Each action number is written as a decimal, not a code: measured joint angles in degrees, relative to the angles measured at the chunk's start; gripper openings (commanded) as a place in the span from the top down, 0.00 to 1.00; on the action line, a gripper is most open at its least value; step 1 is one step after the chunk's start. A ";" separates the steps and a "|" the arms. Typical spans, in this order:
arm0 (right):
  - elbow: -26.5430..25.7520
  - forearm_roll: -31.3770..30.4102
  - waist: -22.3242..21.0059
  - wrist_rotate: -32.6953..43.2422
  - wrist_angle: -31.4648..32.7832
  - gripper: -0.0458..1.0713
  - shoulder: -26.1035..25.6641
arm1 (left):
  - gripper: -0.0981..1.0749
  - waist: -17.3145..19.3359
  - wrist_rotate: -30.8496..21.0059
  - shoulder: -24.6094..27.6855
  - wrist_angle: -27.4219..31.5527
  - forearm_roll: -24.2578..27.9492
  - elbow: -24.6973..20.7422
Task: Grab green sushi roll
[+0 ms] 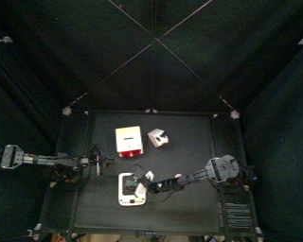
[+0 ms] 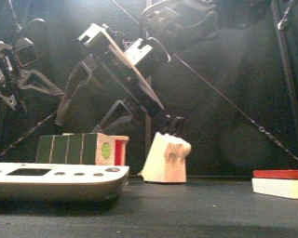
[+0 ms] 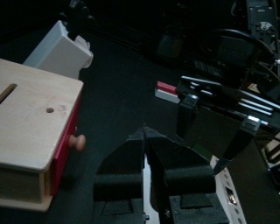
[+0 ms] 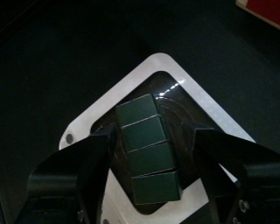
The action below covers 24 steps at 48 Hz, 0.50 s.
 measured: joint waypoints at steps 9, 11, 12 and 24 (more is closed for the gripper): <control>-0.09 0.00 0.00 -0.09 0.00 0.13 0.26 | 0.58 0.00 0.00 0.00 0.00 0.00 0.00; -0.09 0.09 0.09 -0.09 0.00 0.13 0.53 | 0.58 -0.09 0.00 -0.09 0.00 0.00 0.00; -0.09 0.09 0.09 -0.09 0.00 0.13 0.62 | 0.58 -0.09 0.00 -0.09 0.00 0.00 0.00; -0.09 0.62 0.26 -0.09 -0.09 0.13 1.67 | 0.58 -0.09 0.00 -0.09 0.00 0.00 0.00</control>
